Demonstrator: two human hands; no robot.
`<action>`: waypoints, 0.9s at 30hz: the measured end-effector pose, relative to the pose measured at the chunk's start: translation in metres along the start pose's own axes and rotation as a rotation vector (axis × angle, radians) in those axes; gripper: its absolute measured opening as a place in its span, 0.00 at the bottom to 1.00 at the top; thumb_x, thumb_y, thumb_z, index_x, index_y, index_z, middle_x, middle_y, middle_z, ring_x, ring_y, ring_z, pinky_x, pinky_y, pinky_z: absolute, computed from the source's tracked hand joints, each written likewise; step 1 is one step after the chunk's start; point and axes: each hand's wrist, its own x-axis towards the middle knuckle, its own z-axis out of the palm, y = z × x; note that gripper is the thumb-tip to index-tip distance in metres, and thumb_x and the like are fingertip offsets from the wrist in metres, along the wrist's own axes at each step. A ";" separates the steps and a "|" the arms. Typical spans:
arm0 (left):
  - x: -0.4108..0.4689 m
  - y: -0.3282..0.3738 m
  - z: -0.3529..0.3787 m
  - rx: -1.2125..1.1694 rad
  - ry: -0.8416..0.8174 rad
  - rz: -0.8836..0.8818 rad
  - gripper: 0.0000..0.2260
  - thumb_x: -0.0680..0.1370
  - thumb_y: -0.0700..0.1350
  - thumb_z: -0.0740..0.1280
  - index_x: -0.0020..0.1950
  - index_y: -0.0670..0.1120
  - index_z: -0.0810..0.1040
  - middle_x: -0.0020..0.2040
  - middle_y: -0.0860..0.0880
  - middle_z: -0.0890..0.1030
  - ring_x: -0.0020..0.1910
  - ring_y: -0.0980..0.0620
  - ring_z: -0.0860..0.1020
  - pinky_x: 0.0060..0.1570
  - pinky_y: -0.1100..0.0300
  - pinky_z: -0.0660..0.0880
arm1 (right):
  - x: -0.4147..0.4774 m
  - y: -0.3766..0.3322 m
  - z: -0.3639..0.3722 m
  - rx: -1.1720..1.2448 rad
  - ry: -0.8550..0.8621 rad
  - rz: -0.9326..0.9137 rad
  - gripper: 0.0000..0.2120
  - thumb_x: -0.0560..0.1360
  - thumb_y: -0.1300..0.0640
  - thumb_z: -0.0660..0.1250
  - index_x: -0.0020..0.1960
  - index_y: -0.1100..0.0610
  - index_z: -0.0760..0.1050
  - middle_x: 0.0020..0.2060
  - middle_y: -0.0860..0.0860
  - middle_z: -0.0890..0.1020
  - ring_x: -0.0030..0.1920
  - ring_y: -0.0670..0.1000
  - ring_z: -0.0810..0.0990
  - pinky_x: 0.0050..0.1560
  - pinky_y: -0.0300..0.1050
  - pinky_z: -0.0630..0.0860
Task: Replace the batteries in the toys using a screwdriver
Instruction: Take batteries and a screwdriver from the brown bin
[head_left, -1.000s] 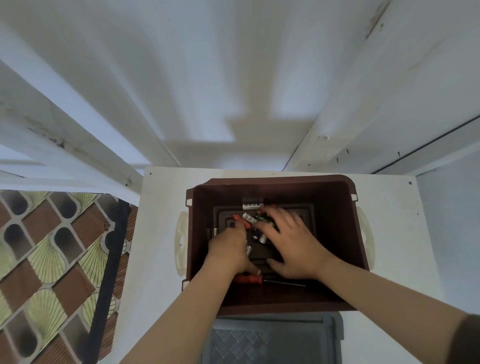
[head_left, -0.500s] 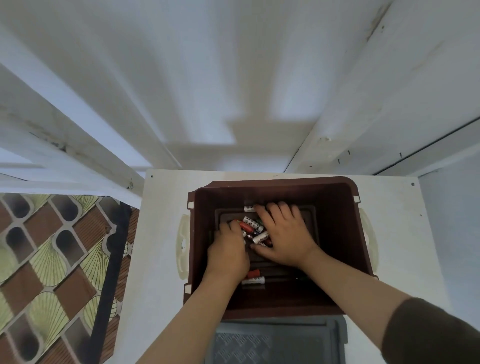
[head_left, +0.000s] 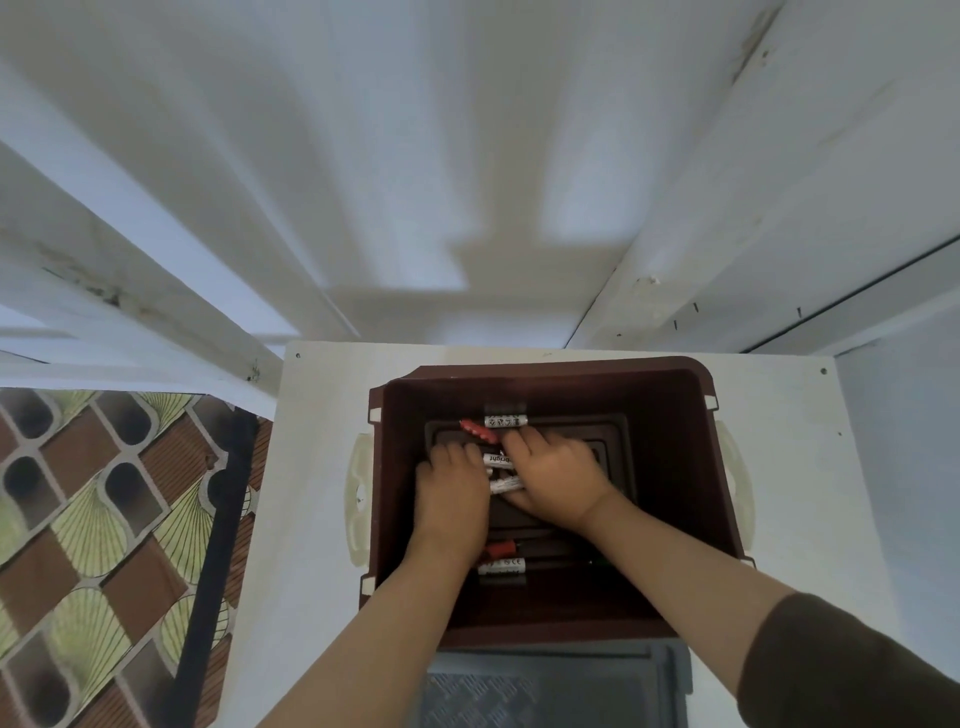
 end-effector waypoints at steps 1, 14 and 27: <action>0.001 0.000 0.001 -0.012 -0.010 -0.001 0.14 0.82 0.42 0.54 0.67 0.43 0.65 0.65 0.43 0.70 0.64 0.47 0.71 0.56 0.59 0.71 | 0.001 -0.001 -0.001 -0.007 -0.017 0.001 0.30 0.51 0.44 0.79 0.45 0.57 0.70 0.31 0.53 0.79 0.24 0.54 0.77 0.19 0.39 0.68; -0.018 -0.020 -0.016 -0.651 -0.359 0.108 0.10 0.78 0.53 0.68 0.45 0.48 0.74 0.41 0.51 0.76 0.45 0.49 0.78 0.38 0.62 0.69 | -0.003 0.002 -0.046 0.345 -0.158 0.465 0.14 0.78 0.51 0.63 0.56 0.60 0.68 0.50 0.58 0.81 0.51 0.61 0.80 0.43 0.48 0.71; -0.009 0.026 -0.033 -0.213 -0.680 -0.055 0.25 0.77 0.59 0.68 0.66 0.43 0.75 0.63 0.47 0.77 0.62 0.49 0.77 0.53 0.58 0.76 | -0.004 0.012 -0.072 0.910 -0.159 0.878 0.14 0.75 0.60 0.63 0.33 0.54 0.63 0.28 0.49 0.67 0.28 0.48 0.65 0.27 0.40 0.62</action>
